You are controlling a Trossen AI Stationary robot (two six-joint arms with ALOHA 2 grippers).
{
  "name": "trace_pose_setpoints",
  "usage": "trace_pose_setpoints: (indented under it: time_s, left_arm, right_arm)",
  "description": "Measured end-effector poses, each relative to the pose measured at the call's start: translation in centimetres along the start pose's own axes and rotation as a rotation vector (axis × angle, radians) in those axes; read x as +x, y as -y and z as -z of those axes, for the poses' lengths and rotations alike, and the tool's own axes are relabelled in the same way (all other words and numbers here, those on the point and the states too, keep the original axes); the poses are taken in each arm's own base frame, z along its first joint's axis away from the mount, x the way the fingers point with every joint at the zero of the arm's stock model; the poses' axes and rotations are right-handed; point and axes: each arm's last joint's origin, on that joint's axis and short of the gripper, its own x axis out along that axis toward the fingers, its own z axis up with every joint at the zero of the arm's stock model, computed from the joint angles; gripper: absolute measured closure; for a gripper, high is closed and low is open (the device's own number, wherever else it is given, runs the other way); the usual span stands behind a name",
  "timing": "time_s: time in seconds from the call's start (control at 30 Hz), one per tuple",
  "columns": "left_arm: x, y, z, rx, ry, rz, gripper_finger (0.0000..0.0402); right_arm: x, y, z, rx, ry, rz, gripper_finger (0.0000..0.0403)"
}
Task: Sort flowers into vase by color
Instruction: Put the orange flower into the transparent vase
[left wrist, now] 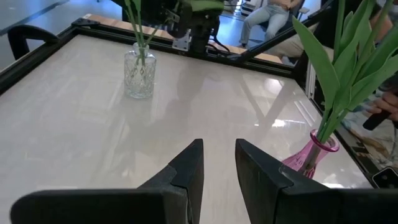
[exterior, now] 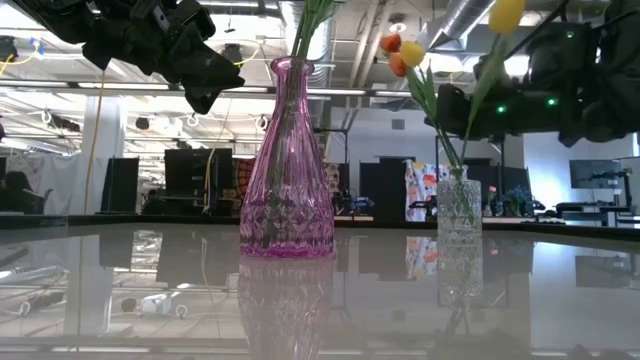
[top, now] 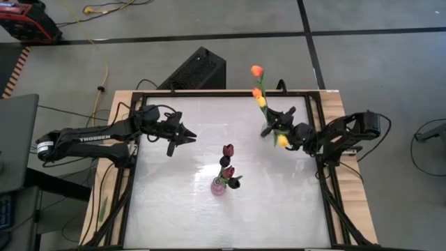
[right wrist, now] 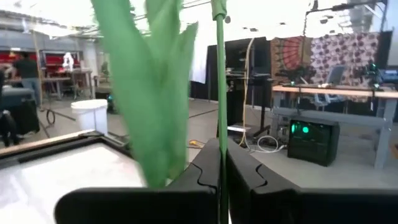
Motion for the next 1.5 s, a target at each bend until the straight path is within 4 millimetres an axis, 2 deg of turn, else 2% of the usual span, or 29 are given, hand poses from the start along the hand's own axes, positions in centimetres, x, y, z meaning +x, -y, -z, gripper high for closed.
trace_pose_setpoints:
  time_s: [0.27, 0.37, 0.53, 0.73, 0.9, 1.17, 1.27, 1.5]
  left_arm:
    - [0.0, 0.0, 0.0, 0.020, 0.000, -0.001, 0.0322]
    - [0.0, 0.0, 0.0, 0.020, 0.000, -0.001, 0.0323]
    - [0.0, 0.0, 0.0, 0.021, -0.002, -0.001, 0.0323]
    - [0.0, 0.0, 0.1, 0.024, -0.014, -0.002, 0.0323]
    - [0.0, 0.0, 0.2, 0.024, -0.015, -0.002, 0.0323]
    - [0.0, 0.0, 0.2, 0.023, -0.016, -0.002, 0.0323]
    - [0.0, 0.0, 0.2, 0.023, -0.016, -0.002, 0.0322]
    - [0.0, 0.0, 0.2, 0.025, -0.015, -0.002, 0.0322]
  right_arm:
    - [-0.4, -0.7, -0.1, -0.035, 0.000, -0.038, 0.0363]
    - [-0.4, -0.6, -0.1, -0.033, -0.002, 0.001, 0.0359]
    - [-0.6, -0.4, -0.9, -0.023, 0.018, 0.066, 0.0347]
    - [-1.1, -0.6, -2.3, -0.026, 0.066, 0.047, 0.0330]
    - [-1.5, -1.0, -2.7, -0.059, 0.074, 0.013, 0.0320]
    - [-2.4, -1.7, -3.5, -0.116, 0.099, -0.019, 0.0379]
    - [-2.7, -1.5, -4.4, -0.119, 0.127, -0.006, 0.0385]
    - [-3.0, 0.7, -6.5, -0.012, 0.121, 0.276, 0.0321]
